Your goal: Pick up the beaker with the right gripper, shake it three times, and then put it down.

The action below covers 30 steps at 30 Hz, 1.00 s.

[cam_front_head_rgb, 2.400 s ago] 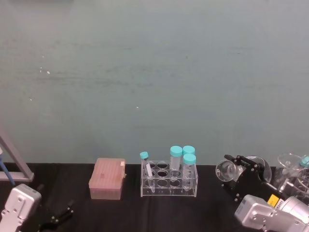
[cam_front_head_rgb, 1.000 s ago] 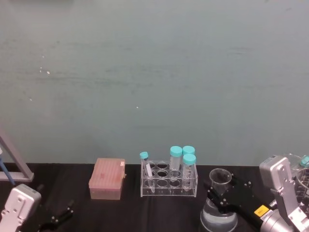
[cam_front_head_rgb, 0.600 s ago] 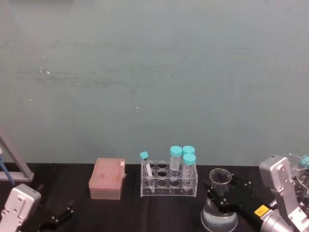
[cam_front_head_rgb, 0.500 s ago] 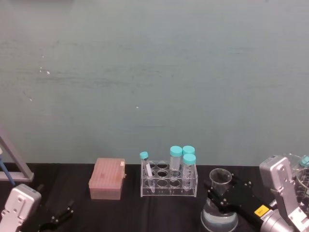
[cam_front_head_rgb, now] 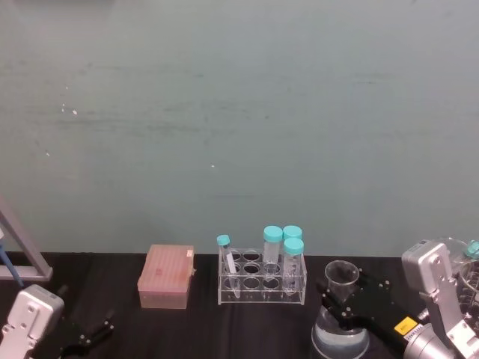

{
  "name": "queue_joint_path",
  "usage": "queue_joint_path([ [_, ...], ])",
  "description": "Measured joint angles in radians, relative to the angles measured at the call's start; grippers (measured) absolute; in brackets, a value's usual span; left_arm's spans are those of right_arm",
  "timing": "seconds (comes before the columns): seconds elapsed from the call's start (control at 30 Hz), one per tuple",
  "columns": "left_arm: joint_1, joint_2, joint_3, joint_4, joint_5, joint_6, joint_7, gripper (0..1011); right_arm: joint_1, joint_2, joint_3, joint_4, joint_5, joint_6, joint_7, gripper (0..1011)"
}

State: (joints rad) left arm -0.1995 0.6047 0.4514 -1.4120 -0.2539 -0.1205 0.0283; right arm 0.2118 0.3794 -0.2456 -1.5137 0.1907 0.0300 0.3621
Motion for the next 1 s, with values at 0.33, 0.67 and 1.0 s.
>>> queue_joint_path([
  [0.33,0.0,0.0,0.0,0.0,0.0,0.0,0.0,1000,-0.002,-0.009,0.007,0.01,0.066,0.007,0.036,449],
  [0.67,0.0,0.0,0.0,0.0,0.0,0.0,0.0,1000,-0.049,-0.159,0.171,0.007,0.554,0.268,0.125,449],
  [1.0,0.0,0.0,0.0,0.0,0.0,0.0,0.0,1000,-0.064,-0.215,0.228,0.004,0.739,0.401,0.084,450],
])
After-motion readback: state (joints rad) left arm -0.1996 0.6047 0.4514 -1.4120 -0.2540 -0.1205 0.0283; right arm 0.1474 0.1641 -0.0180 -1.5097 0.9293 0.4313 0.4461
